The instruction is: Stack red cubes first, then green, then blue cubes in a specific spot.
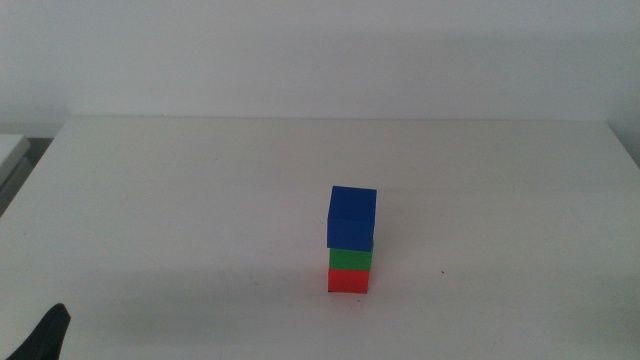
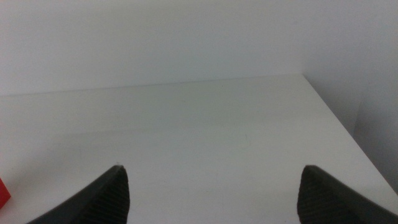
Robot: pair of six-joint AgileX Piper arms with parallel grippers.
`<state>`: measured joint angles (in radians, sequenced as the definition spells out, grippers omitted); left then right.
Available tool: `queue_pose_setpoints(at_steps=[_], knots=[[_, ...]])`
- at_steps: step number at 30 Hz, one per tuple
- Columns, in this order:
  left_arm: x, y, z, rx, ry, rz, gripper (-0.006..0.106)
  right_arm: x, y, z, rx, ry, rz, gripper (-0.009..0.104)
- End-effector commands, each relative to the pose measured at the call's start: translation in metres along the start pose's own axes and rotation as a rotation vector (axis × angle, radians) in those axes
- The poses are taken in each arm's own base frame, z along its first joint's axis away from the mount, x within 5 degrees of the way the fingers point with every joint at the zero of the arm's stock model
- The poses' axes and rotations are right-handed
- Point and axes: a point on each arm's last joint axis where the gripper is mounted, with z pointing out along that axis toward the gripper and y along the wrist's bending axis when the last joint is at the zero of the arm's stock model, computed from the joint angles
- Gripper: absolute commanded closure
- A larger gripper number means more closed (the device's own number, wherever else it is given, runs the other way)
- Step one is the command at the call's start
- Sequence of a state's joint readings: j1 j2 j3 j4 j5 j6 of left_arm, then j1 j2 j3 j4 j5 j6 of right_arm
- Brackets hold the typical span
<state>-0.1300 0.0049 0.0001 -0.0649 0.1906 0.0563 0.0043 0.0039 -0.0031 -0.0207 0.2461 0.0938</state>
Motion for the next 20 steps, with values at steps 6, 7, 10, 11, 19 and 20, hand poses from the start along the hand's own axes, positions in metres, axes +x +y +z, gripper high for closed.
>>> queue_pose_setpoints(at_steps=[6,7,10,11,19,20], knots=[[-0.0023,0.0005,-0.0004,-0.007,-0.028,0.014,0.007,-0.0010,-0.0002,-0.0001,0.003,-0.022,-0.007,0.012],[-0.0027,0.0008,-0.0004,-0.012,-0.032,0.014,0.007,-0.0010,-0.0002,-0.0001,0.003,-0.022,-0.007,0.012],[-0.0027,0.0016,-0.0004,-0.026,-0.032,0.012,0.007,-0.0010,-0.0002,-0.0001,0.003,-0.022,-0.007,0.012],[-0.0027,0.0020,-0.0005,-0.033,-0.032,0.014,0.007,-0.0010,-0.0002,-0.0001,0.003,-0.022,-0.007,0.012],[-0.0027,0.0038,-0.0005,-0.065,-0.031,0.018,0.007,-0.0012,-0.0002,-0.0001,0.003,-0.023,-0.007,0.012],[-0.0027,0.0038,-0.0005,-0.065,-0.031,0.018,0.007,-0.0012,-0.0002,-0.0001,0.003,-0.023,-0.007,0.012]])
